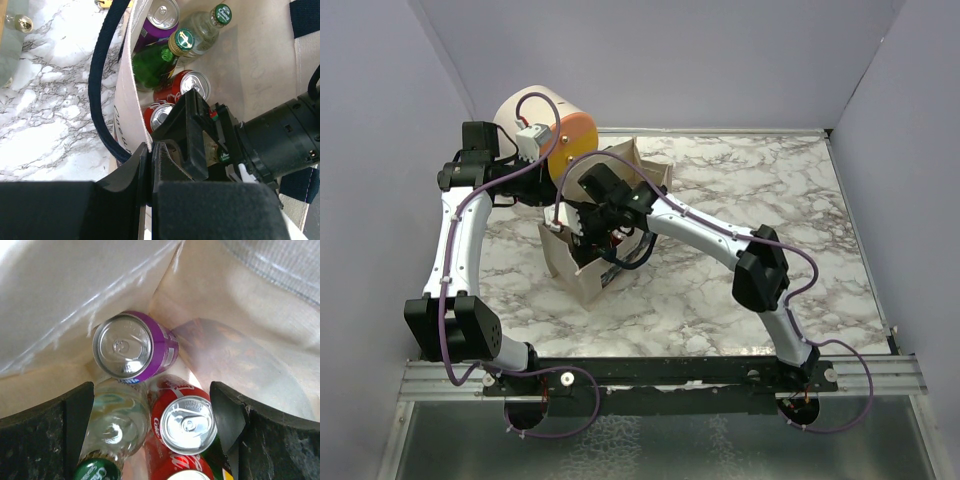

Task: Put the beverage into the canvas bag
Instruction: Place the drink in the canvas bag, then reset both arms

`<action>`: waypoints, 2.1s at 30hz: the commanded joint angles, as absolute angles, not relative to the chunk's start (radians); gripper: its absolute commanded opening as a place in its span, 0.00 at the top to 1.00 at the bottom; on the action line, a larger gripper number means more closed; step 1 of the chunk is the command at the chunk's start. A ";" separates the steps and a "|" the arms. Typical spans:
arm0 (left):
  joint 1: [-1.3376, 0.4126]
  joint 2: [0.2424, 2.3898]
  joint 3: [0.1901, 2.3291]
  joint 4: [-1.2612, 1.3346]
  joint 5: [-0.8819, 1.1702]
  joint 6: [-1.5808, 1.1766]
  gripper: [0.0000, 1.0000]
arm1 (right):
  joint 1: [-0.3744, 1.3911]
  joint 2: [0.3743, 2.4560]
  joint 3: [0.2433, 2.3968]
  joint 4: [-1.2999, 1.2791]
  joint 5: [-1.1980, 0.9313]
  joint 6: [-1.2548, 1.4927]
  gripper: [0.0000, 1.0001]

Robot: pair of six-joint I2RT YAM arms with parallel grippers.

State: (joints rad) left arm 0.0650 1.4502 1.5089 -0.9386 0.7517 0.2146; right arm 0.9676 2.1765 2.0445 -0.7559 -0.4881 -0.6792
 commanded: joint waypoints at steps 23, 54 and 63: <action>0.061 1.479 1.546 -0.888 0.753 0.192 1.00 | 0.886 2.020 2.082 -0.646 -0.608 -0.655 0.04; 0.058 1.465 1.650 -1.102 0.928 0.522 0.60 | 0.498 1.769 1.958 -0.553 -0.521 -0.422 0.06; 0.062 1.454 1.758 -0.944 0.738 0.429 0.15 | 0.301 1.686 1.841 -0.475 -0.375 -0.268 0.03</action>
State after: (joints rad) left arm 0.0635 1.4750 1.7012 -1.0698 0.8532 0.4812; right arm 0.4133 1.7527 1.8755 -0.5514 -0.4892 -0.3824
